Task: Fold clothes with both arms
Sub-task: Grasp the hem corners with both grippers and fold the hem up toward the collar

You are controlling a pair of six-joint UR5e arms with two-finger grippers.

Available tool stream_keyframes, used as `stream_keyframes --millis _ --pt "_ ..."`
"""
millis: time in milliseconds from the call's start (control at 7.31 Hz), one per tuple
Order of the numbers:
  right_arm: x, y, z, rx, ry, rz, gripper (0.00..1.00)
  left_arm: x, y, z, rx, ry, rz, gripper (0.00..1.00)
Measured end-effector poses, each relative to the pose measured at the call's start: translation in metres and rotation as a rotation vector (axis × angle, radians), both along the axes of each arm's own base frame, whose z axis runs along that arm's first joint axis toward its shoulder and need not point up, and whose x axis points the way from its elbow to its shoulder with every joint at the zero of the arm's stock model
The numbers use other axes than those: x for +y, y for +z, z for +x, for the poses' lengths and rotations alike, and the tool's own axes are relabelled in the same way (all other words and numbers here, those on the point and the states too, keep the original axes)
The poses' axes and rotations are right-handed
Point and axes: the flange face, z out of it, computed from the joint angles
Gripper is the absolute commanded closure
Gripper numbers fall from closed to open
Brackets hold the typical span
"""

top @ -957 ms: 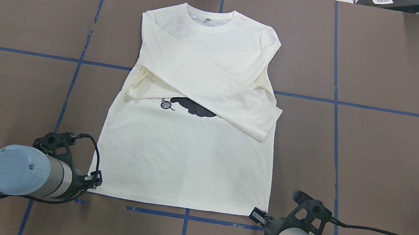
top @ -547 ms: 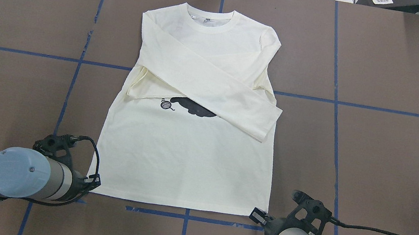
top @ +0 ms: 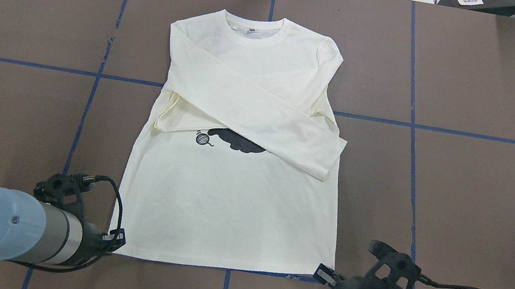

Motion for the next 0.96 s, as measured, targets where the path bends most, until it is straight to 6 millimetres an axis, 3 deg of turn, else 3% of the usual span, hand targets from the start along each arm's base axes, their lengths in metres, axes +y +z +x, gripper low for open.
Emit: stream_keyframes --millis 274,410,547,684,957 --pt "0.017 -0.01 0.054 -0.02 -0.047 -0.001 1.0 0.027 -0.048 -0.031 0.061 0.022 -0.031 1.0" --pt "0.009 -0.019 0.07 -0.034 -0.04 0.01 1.0 0.023 -0.064 -0.048 0.08 0.013 -0.02 1.0" --pt "-0.011 -0.024 0.073 -0.029 -0.032 0.051 1.0 -0.001 -0.068 -0.054 0.079 -0.014 0.026 1.0" --pt "-0.047 -0.028 0.06 -0.017 -0.024 0.101 1.0 -0.048 -0.069 -0.046 0.061 -0.058 0.094 1.0" --pt "-0.152 -0.038 0.024 0.004 -0.004 0.111 1.0 -0.149 -0.051 -0.024 -0.025 -0.134 0.181 1.0"
